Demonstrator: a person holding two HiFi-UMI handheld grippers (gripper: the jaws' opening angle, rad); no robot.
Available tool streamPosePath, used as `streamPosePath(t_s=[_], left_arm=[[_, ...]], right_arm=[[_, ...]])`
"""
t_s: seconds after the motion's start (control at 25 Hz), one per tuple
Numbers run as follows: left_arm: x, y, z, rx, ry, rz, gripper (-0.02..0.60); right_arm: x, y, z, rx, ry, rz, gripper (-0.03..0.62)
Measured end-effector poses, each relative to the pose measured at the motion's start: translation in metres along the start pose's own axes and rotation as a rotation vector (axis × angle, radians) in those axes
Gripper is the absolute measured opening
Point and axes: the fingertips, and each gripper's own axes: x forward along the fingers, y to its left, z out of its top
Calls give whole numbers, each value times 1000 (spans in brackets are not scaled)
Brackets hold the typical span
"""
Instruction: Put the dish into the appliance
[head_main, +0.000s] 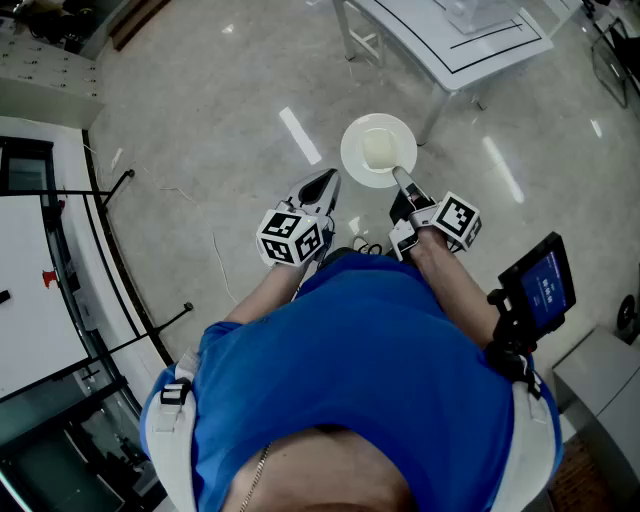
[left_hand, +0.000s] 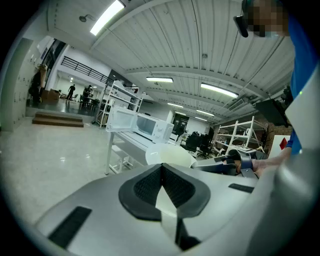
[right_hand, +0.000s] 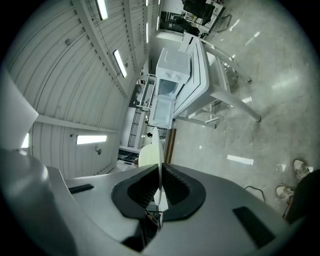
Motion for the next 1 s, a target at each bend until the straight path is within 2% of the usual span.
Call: streamPosePath(t_s=[1.0], left_arm=[[-2,0,-4,-48,-6,-3,5]], right_arm=[[1,10,4,-2,-18,27,11]])
